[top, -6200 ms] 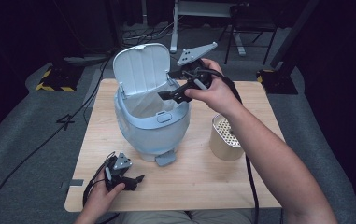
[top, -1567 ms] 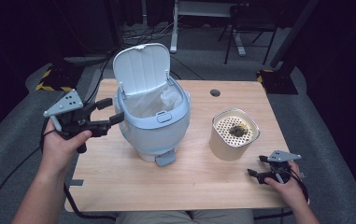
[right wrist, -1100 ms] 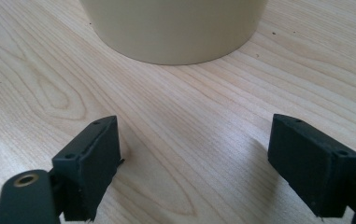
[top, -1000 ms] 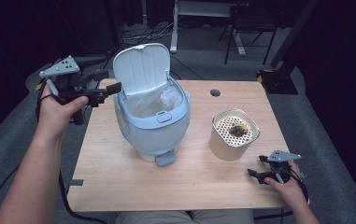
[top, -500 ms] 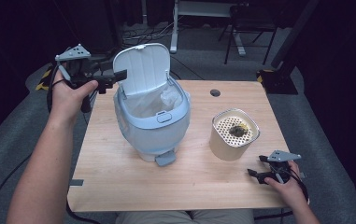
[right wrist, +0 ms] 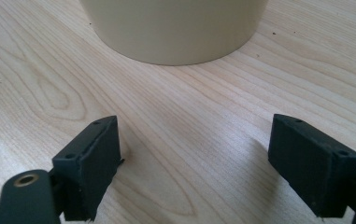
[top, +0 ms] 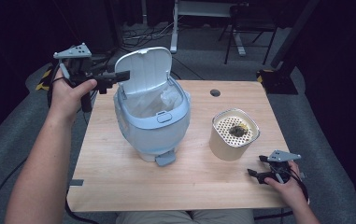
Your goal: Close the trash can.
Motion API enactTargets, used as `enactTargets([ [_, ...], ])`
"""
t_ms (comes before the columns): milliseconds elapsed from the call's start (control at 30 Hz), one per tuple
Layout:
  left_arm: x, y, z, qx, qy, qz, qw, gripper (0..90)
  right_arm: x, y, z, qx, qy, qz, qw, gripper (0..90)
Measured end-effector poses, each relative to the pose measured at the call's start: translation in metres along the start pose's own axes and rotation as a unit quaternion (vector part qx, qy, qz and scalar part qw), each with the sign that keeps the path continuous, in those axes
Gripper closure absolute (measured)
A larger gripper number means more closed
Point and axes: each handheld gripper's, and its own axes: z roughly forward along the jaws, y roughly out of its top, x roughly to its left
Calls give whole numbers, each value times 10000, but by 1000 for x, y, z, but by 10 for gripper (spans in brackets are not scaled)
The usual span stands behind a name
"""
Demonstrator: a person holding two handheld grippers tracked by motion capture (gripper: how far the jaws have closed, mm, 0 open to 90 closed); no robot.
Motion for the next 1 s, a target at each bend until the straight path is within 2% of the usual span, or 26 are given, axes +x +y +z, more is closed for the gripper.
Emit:
enactTargets([
  [33,0,0,0,0,0,0,10000,449,0,0,0,0,0,0,10000,172],
  [100,-9,-3,0,67,-179,32,9998,450,0,0,0,0,1,-1,10000,172],
  [267,-23,-8,3,216,-406,168,9988,449,-1,0,0,8,36,-6,10000,171],
  [367,-31,-14,7,315,-555,248,9977,436,-1,0,0,9,34,-5,10000,171],
  [433,-35,-19,10,332,-625,225,9972,412,-1,0,0,8,36,-6,10000,171],
  [567,-44,-28,17,572,-764,277,9950,412,-1,0,0,8,41,-9,10000,171],
  [667,-50,-33,23,634,-877,263,9938,412,-1,0,0,9,40,-10,10000,171],
  [800,-55,-36,31,802,-814,343,9929,425,-1,0,0,9,39,-10,10000,170],
  [867,-59,-39,37,991,-752,454,9912,426,-1,0,0,2,36,-7,10000,171],
  [1000,-61,-39,46,885,-783,449,9920,426,-1,0,0,-3,36,-10,10000,170],
])
